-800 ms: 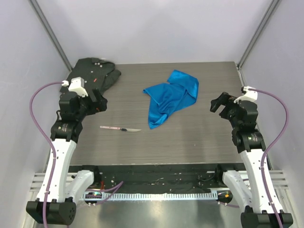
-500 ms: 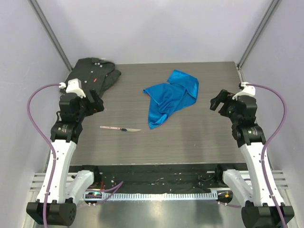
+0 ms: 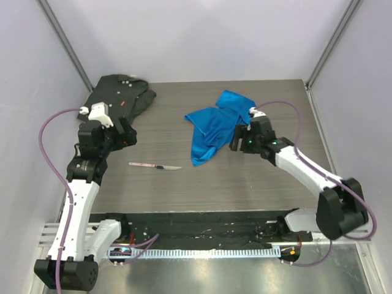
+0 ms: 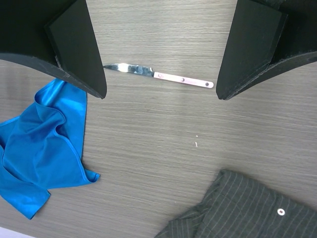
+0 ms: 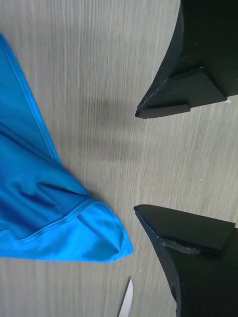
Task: Fold the napkin, place the utensils inside, and roll it up
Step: Move the napkin to the centre of the board
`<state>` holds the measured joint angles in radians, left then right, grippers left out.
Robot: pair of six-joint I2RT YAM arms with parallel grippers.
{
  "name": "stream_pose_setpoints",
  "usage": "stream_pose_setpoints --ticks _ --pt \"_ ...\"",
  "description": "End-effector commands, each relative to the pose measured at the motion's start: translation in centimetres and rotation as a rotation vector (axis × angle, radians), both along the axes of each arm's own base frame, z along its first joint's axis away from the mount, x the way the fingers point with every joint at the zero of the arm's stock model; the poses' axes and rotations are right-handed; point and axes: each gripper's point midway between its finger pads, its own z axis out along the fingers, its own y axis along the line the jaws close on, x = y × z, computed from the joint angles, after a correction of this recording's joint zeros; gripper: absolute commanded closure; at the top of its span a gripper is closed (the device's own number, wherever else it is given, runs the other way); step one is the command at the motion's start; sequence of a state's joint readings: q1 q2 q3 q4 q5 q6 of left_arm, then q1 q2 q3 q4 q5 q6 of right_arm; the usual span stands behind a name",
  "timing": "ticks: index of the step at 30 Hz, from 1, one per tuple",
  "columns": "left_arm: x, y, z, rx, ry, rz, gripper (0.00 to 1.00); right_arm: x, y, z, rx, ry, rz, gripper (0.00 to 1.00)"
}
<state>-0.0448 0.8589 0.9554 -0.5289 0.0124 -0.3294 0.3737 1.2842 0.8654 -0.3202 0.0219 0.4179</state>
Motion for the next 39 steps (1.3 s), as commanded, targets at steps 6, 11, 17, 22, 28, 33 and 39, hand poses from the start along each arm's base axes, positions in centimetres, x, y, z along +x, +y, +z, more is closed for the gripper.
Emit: stream_pose_setpoints --ticks 6,11,17,22,28,33,39 --pt "0.7 -0.8 0.1 -0.022 -0.009 -0.030 0.00 3.8 6.4 -4.5 -0.027 0.059 0.053 0.30" --pt "0.9 -0.8 -0.3 -0.023 0.005 -0.027 0.00 5.2 8.5 -5.5 -0.008 0.073 0.086 0.35" --pt "1.0 -0.9 -0.7 -0.023 0.018 -0.035 0.00 5.9 10.6 -7.3 0.024 0.121 0.135 0.38" --pt "1.1 -1.0 -0.8 -0.025 0.023 -0.041 0.00 6.2 11.6 -8.4 0.044 0.144 0.154 0.52" --pt "1.2 -1.1 -1.0 -0.029 0.031 -0.046 0.00 6.0 11.7 -9.2 0.027 0.170 0.174 0.83" --pt "1.2 -1.1 -1.3 -0.031 0.039 -0.043 0.00 4.8 8.9 -8.9 -0.083 0.177 0.129 0.99" --pt "1.1 -2.3 -1.9 -0.105 0.056 -0.018 0.07 1.1 3.7 -7.6 -0.248 0.219 0.057 0.99"
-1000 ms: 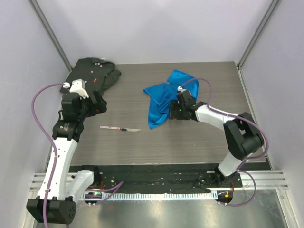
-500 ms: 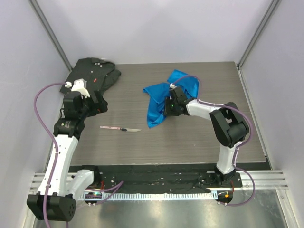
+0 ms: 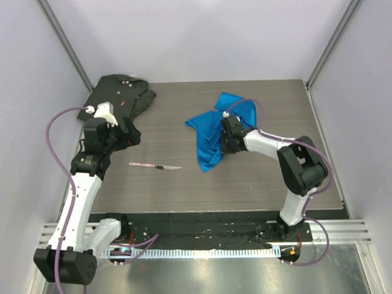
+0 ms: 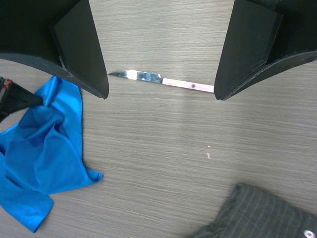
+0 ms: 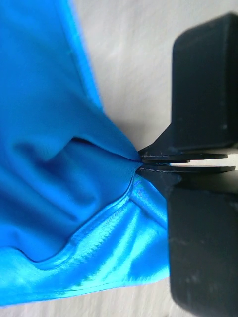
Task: Fold the napkin, place the utensils inside, and roll it up
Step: Move the napkin to the centre of the board
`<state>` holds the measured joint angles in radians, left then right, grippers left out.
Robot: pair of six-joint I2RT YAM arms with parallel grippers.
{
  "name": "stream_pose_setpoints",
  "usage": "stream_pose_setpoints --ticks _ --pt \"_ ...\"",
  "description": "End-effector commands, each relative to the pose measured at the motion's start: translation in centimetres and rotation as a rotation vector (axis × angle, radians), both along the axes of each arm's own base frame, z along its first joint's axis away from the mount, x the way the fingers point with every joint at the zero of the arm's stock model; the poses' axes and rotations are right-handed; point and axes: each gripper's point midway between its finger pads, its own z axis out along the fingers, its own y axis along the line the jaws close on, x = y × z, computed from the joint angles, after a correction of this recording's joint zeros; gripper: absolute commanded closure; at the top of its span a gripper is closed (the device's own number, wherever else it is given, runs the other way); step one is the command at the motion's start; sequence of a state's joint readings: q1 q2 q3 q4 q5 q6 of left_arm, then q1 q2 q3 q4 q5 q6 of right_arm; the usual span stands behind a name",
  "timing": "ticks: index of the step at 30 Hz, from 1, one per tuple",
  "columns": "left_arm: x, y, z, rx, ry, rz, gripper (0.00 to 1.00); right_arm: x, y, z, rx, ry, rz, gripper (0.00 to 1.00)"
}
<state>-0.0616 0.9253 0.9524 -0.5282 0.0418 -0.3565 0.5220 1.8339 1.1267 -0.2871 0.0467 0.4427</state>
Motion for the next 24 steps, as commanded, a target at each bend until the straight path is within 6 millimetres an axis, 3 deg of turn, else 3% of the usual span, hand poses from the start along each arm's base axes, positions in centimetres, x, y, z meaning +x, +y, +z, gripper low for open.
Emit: stream_pose_setpoints --ticks 1,5,9,12,13,14,15,16,17,19,20,21,23,24 --pt "0.2 -1.7 -0.1 -0.136 -0.007 0.036 0.08 -3.3 -5.4 2.4 -0.199 -0.002 -0.051 0.99" --pt "-0.2 -6.3 -2.4 -0.222 0.011 0.026 0.11 -6.3 -9.1 3.0 -0.299 0.007 -0.081 0.99" --pt "0.4 -11.1 -4.2 -0.168 0.026 -0.019 0.11 -7.9 -10.4 4.3 -0.305 -0.017 -0.091 0.98" --pt "2.2 -14.6 -7.1 -0.083 0.104 -0.073 0.10 -8.5 -11.0 4.4 -0.314 -0.019 -0.092 0.97" --pt "3.2 -15.8 -6.6 -0.083 0.098 -0.088 0.10 -8.6 -11.1 4.7 -0.314 -0.027 -0.094 0.95" --pt "3.9 -16.6 -9.1 -0.033 0.153 -0.100 0.12 -8.7 -11.1 4.8 -0.309 -0.030 -0.093 0.93" --pt "4.3 -17.3 -9.6 -0.021 0.162 -0.110 0.12 -9.0 -11.2 4.6 -0.305 -0.025 -0.092 0.90" --pt "5.1 -18.6 -8.9 -0.025 0.144 -0.128 0.13 -9.0 -11.1 4.9 -0.293 -0.034 -0.094 0.79" --pt "5.6 -19.0 -11.2 0.014 0.188 -0.136 0.14 -9.3 -10.9 4.8 -0.279 -0.025 -0.086 0.73" --pt "6.5 -19.8 -12.1 0.028 0.208 -0.144 0.16 -9.4 -10.7 4.9 -0.259 -0.026 -0.083 0.57" --pt "7.2 -20.4 -11.8 0.027 0.203 -0.148 0.17 -9.6 -10.7 5.1 -0.249 -0.034 -0.082 0.52" --pt "7.4 -20.6 -13.5 0.043 0.238 -0.146 0.18 -9.7 -10.6 5.2 -0.238 -0.034 -0.082 0.48" --pt "7.8 -21.7 -13.8 0.020 0.256 -0.170 0.21 -9.9 -10.7 5.6 -0.224 -0.045 -0.083 0.41" --pt "7.8 -22.2 -15.0 0.011 0.284 -0.174 0.21 -10.1 -10.7 5.5 -0.220 -0.046 -0.079 0.39"
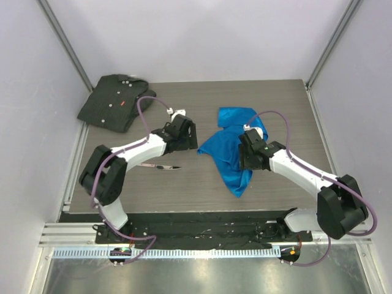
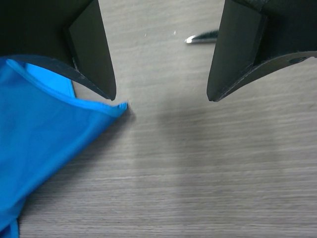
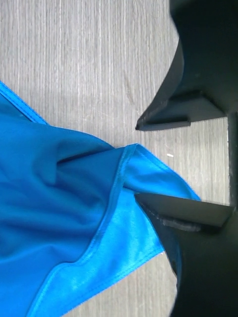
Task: Fold the napkin, place the utensils inside, and roll it up
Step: Move the napkin to the centre of the board, then flatten the napkin out
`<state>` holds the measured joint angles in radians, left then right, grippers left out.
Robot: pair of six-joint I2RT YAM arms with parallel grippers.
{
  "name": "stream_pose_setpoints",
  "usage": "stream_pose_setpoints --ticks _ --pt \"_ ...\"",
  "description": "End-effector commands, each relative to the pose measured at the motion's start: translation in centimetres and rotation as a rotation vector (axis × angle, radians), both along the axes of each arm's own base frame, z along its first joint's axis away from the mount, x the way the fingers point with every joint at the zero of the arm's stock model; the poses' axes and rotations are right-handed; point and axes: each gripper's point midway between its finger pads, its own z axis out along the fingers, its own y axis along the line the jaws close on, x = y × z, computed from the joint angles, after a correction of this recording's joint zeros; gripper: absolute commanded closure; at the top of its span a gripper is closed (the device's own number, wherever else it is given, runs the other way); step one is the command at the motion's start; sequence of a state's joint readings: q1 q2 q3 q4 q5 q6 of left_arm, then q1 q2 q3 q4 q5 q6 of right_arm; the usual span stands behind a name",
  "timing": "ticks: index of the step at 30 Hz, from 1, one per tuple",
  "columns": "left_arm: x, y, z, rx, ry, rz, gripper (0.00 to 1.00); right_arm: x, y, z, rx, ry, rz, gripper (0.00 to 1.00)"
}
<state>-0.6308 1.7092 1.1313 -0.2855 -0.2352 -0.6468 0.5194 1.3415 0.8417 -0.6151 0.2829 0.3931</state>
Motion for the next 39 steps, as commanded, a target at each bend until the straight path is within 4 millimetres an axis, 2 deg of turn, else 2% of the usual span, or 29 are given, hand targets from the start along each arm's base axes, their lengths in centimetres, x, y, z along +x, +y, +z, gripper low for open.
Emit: stream_pose_setpoints --ticks 1,5,12,20,22,23,24,25,27,29,30,31,32,33,35,36,37,38,39 --pt "2.1 -2.7 0.4 -0.070 -0.021 -0.012 0.22 -0.2 0.0 1.3 0.045 -0.044 0.003 0.37" --pt "1.7 -4.6 -0.7 -0.121 0.007 -0.059 0.23 -0.6 -0.3 1.4 0.063 -0.044 0.001 0.33" --pt "1.6 -6.2 -3.1 -0.167 0.051 -0.083 0.23 -0.6 0.4 1.7 0.107 -0.033 0.011 0.25" --pt "1.5 -7.6 -3.9 -0.212 0.056 -0.118 0.33 -0.9 0.7 1.6 0.133 -0.025 0.006 0.24" --pt "1.5 -8.6 -3.6 -0.250 0.062 -0.147 0.45 -1.0 0.7 1.5 0.137 -0.022 0.004 0.23" --pt "1.4 -8.8 -4.1 -0.256 0.079 -0.149 0.52 -1.2 0.8 1.4 0.140 -0.017 0.006 0.23" --pt "1.3 -9.1 -4.1 -0.269 0.088 -0.159 0.70 -1.2 0.8 1.4 0.143 -0.014 0.005 0.23" --pt "1.0 -9.6 -4.1 -0.287 0.101 -0.175 0.80 -1.3 0.8 1.4 0.148 -0.016 0.003 0.23" --pt "1.2 -10.1 -3.3 -0.313 0.094 -0.185 1.00 -1.4 0.9 1.5 0.158 -0.014 0.000 0.22" --pt "1.7 -9.7 -1.9 -0.297 0.070 -0.175 1.00 -1.5 1.0 1.7 0.167 -0.013 0.000 0.22" --pt "2.0 -9.5 0.4 -0.305 0.025 -0.182 1.00 -1.7 1.3 1.8 0.182 -0.007 0.010 0.23" --pt "2.3 -9.0 1.7 -0.302 -0.001 -0.174 1.00 -1.7 1.5 1.8 0.192 -0.004 0.012 0.23" --pt "3.1 -7.7 3.4 -0.294 -0.038 -0.143 1.00 -1.8 1.8 1.9 0.206 -0.001 0.020 0.22" --pt "3.0 -6.6 6.3 -0.300 -0.083 -0.133 1.00 -2.1 2.1 1.8 0.226 0.011 0.029 0.22" --pt "4.2 -3.4 9.1 -0.281 -0.159 -0.053 1.00 -2.2 2.6 1.8 0.249 0.013 0.035 0.22" --pt "3.9 -2.0 9.4 -0.267 -0.161 -0.030 1.00 -2.3 2.8 2.0 0.268 0.010 0.035 0.23" --pt "3.6 -0.6 11.6 -0.275 -0.202 -0.018 1.00 -2.7 3.2 1.7 0.293 0.025 0.039 0.22" --pt "3.9 1.3 11.8 -0.264 -0.205 0.019 1.00 -2.6 3.4 1.8 0.305 0.015 0.035 0.23" --pt "3.1 2.6 11.2 -0.234 -0.170 0.037 1.00 -3.1 4.2 1.9 0.341 0.027 0.055 0.22"
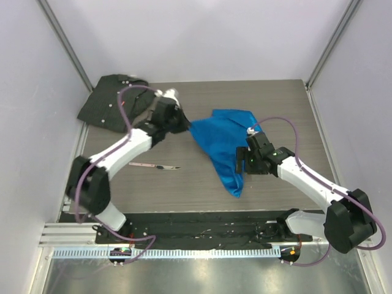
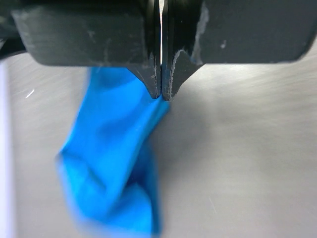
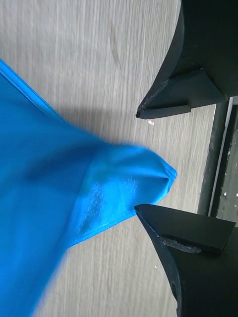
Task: Fold the napkin, place the utensils inside, and roll it up
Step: Flatten the napkin out
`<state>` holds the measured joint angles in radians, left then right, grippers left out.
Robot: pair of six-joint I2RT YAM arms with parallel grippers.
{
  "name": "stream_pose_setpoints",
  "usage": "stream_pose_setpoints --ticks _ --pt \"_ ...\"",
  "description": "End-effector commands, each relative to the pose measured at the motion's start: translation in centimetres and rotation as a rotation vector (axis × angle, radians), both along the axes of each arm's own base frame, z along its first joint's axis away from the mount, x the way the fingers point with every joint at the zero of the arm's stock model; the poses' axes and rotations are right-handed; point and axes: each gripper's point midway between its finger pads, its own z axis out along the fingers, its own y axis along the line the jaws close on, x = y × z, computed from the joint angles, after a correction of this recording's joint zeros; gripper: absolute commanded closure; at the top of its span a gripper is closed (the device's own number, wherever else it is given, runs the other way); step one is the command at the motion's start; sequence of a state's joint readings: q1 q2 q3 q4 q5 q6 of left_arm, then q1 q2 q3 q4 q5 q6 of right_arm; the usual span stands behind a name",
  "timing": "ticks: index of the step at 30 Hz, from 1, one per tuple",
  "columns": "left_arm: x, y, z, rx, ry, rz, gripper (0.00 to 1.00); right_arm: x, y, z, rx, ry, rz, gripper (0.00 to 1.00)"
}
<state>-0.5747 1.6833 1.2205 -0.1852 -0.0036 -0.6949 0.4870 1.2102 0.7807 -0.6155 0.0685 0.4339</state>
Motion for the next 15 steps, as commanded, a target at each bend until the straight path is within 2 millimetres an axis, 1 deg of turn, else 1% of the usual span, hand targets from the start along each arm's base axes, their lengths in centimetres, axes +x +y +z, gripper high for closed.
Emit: stream_pose_setpoints --ticks 1,3,4,6,7,9,10,12,14,15 --pt "0.0 7.6 5.3 0.050 -0.085 0.146 1.00 -1.1 2.4 0.4 0.135 0.007 0.020 0.22" --pt "-0.3 9.7 4.8 0.072 -0.060 0.179 1.00 -1.6 2.7 0.1 0.144 0.013 0.024 0.23" --pt "-1.1 10.6 4.2 0.093 -0.036 0.184 1.00 -2.0 3.1 -0.3 0.157 0.028 0.026 0.23" --pt "-1.7 11.6 3.7 0.108 -0.018 0.191 1.00 -2.8 3.8 -0.6 0.172 0.043 0.046 0.25" --pt "-2.2 12.1 3.3 0.127 -0.001 0.192 1.00 -3.0 4.4 -0.5 0.188 0.041 0.062 0.26" --pt "-2.6 13.2 3.3 0.167 -0.003 0.200 1.00 -3.8 5.3 -0.5 0.208 0.047 0.080 0.27" --pt "-3.0 13.6 3.1 0.187 0.012 0.203 1.00 -3.8 5.8 -0.1 0.227 0.031 0.091 0.28" --pt "-3.2 14.2 3.1 0.210 0.014 0.203 1.00 -4.5 6.8 0.2 0.260 0.031 0.121 0.29" --pt "-3.5 14.8 2.9 0.225 0.023 0.205 1.00 -4.7 7.7 1.0 0.292 0.003 0.147 0.30" --pt "-3.6 15.0 2.8 0.230 0.028 0.202 1.00 -5.2 8.3 1.1 0.301 0.000 0.174 0.30"
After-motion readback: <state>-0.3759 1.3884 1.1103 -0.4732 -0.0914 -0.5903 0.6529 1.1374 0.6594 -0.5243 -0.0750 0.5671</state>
